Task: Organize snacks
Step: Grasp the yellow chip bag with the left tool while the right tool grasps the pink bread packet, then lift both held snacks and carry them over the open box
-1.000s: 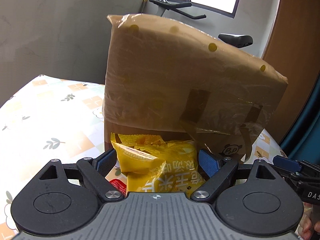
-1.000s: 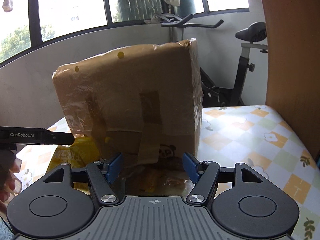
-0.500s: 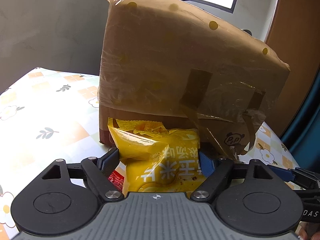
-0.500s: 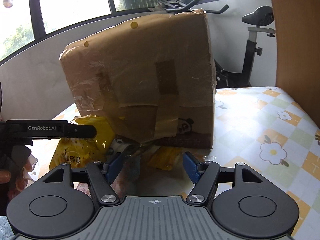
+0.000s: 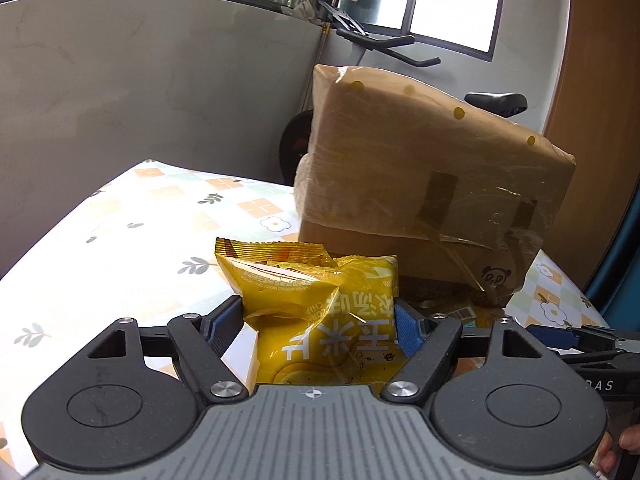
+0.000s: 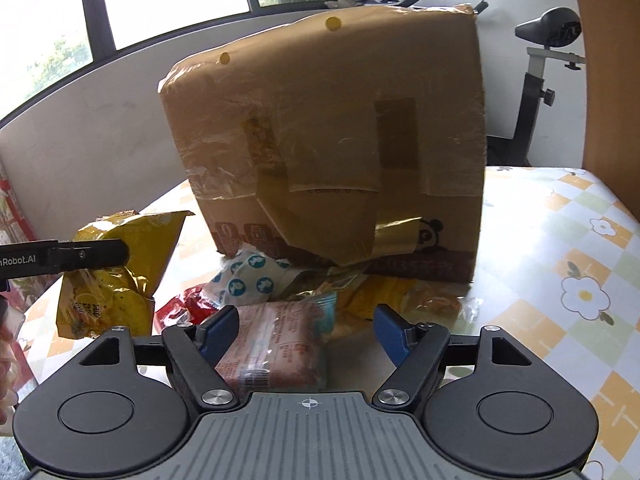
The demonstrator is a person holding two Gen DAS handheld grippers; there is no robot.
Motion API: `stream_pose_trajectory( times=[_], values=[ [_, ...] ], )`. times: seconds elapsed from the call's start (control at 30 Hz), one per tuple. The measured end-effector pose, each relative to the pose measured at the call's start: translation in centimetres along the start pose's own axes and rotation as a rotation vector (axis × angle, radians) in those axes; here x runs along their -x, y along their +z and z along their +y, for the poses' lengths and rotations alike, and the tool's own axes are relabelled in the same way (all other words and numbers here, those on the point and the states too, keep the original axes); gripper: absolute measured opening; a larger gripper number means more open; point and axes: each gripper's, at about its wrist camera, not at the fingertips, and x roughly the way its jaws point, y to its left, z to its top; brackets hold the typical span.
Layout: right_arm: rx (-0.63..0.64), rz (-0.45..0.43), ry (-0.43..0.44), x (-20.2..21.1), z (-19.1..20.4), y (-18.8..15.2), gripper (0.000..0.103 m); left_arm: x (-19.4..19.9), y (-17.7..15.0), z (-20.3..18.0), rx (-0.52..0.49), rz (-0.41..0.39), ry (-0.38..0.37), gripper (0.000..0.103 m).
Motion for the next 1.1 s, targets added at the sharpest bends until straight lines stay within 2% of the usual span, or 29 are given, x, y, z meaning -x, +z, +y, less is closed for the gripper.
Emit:
stream_pose_trajectory(
  times=[0.13,0.3,0.4,0.47,0.53,1.1],
  values=[
    [0.068,0.035,-0.004,-1.6,2.1,0.1,0.092,0.5,-0.7,0.8,0.032,0.006,0.044,0.080],
    [0.152,0.118,-0.059,-4.1,4.1,-0.2,0.092,0.3,-1.2,0.7,0.045,0.008,0.074,0.080],
    [0.172,0.134,-0.091,-4.7,4.5,-0.7,0.086,0.4,-1.4,0.4,0.033,0.005,0.075,0.080],
    [0.154,0.137,-0.080,-4.6,4.3,-0.9,0.075,0.5,-1.6,0.3,0.024,0.006,0.072,0.080],
    [0.130,0.124,-0.068,-4.1,3.8,-1.3,0.072,0.1,-1.5,0.2,0.024,0.011,0.071,0.080],
    [-0.007,0.020,-0.097,-0.2,0.4,-3.2,0.068,-0.2,-2.6,-1.3,-0.005,0.017,0.036,0.080]
  ],
)
